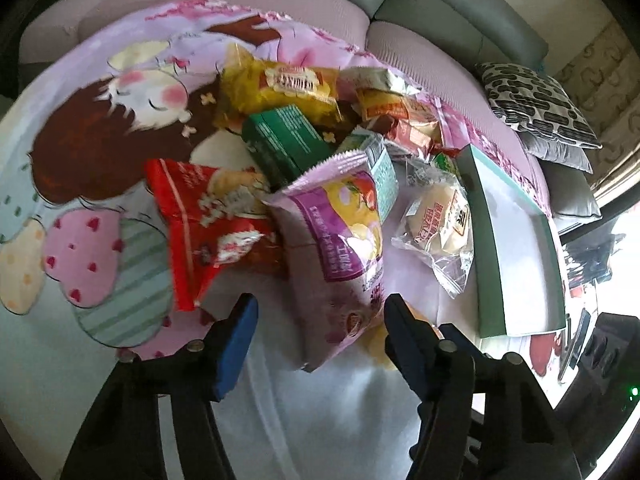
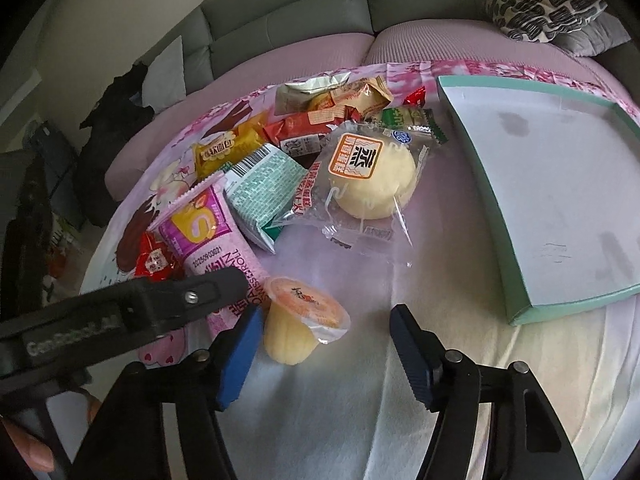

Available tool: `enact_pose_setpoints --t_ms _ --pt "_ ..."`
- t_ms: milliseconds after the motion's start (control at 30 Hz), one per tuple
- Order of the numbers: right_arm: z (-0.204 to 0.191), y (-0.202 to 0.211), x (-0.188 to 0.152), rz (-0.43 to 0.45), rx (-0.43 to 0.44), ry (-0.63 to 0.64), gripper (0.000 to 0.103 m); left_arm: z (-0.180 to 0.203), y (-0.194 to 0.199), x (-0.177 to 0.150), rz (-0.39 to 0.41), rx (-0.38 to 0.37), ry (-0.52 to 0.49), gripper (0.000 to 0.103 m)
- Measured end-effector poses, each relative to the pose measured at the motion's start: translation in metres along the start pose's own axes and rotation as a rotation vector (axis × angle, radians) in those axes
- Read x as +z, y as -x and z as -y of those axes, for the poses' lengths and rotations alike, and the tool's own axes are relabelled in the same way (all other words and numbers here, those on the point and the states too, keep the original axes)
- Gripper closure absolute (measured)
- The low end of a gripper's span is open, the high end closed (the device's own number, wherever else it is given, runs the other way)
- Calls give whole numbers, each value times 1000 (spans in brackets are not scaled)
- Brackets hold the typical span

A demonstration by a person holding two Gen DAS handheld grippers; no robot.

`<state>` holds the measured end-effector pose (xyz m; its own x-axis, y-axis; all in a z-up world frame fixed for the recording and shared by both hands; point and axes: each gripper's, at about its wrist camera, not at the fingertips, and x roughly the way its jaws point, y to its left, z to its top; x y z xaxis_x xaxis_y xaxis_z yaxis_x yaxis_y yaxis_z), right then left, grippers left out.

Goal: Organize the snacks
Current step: 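Grasp the purple snack bag with the left tool while the right tool grasps the yellow jelly cup, then lower the jelly cup into the tray with the right tool while the left releases the purple bag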

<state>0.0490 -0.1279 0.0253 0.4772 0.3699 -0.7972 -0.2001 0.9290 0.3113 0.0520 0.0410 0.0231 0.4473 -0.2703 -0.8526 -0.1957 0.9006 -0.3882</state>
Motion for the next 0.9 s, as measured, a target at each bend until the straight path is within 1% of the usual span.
enact_pose_setpoints --t_ms 33,167,233,267,300,367,600,900 --pt "0 -1 0 1 1 0 36 1 -2 0 -6 -3 7 43" --pt "-3 -1 0 6 9 10 41 4 -8 3 -14 -20 44 46" --pt "-3 -1 0 7 24 9 48 6 -11 3 -12 -27 63 49" --pt "-3 -1 0 7 32 6 50 7 -12 4 -11 -30 69 56" --pt "-3 -1 1 5 43 1 53 8 -13 4 -10 -31 76 59" --pt "-2 -1 0 1 61 -6 56 10 -13 3 -4 -23 78 61" --pt "-2 2 -1 10 58 -7 57 7 -9 0 11 -23 88 65" --pt "7 19 -2 52 56 -43 57 2 9 -5 39 -38 98 65"
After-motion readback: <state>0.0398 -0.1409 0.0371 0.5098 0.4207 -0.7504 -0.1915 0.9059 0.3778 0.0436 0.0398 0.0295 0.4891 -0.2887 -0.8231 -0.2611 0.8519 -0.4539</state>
